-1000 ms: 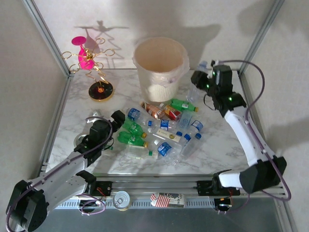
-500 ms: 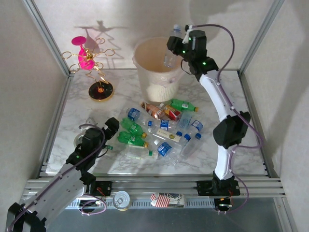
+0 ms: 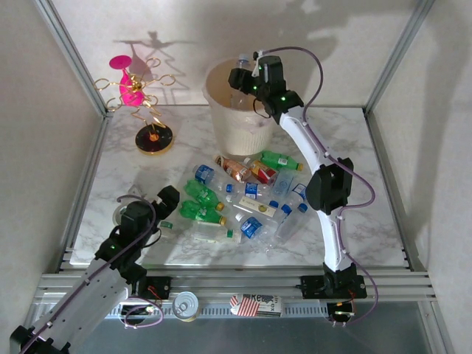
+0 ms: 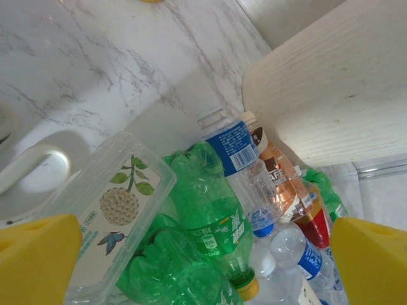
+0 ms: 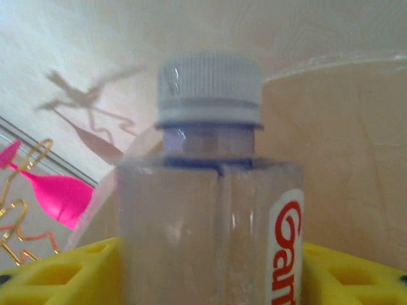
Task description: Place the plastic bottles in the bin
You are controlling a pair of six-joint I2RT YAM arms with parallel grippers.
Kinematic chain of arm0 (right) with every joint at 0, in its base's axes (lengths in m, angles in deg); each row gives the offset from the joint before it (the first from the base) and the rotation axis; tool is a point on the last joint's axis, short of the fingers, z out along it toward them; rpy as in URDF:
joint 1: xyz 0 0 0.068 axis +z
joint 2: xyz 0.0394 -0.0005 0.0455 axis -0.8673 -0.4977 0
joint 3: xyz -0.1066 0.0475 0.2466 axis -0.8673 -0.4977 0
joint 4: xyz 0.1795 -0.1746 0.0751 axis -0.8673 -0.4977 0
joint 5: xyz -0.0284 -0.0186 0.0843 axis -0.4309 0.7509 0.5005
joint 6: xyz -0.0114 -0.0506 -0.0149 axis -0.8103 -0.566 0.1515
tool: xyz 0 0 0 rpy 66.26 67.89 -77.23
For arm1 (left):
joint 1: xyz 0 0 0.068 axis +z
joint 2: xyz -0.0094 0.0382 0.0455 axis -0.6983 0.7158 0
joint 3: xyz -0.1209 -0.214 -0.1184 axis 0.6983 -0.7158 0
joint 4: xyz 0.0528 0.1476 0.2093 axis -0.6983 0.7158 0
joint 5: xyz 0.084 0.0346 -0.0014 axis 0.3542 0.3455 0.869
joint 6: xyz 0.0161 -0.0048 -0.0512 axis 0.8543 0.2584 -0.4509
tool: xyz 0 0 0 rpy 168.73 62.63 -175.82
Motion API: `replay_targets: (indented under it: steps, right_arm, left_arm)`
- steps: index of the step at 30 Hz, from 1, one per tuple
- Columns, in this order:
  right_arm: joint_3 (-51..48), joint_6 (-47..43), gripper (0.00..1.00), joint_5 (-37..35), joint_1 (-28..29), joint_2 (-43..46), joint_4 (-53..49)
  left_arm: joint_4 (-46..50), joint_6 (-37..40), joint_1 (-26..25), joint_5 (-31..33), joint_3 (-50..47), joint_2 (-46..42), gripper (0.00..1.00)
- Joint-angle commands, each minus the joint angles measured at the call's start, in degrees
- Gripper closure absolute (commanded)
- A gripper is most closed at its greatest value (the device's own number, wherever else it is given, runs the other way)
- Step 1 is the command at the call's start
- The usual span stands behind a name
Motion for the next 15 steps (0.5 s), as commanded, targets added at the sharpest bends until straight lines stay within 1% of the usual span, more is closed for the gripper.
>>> replay_targets:
  steps: [1,6,9,15]
  right_arm:
    - [3.32,-0.53,0.30,-0.30,0.07,1.13,2.13]
    - [2.83,-1.76,0.25,-0.13,0.07,4.09,1.85]
    - [0.45,-2.60,0.24,0.48,0.08,7.15,2.05]
    - [-10.05,-4.98,0.21,1.78,0.20,16.50,1.57]
  left_arm:
    - [2.17,0.47,0.72,-0.29,-0.39,-0.57,0.00]
    - [2.12,1.11,0.69,0.23,0.27,0.35,0.00]
    - [1.90,1.76,0.77,0.57,0.92,1.38,0.01]
    - [1.80,3.73,0.96,1.73,2.95,4.36,0.00]
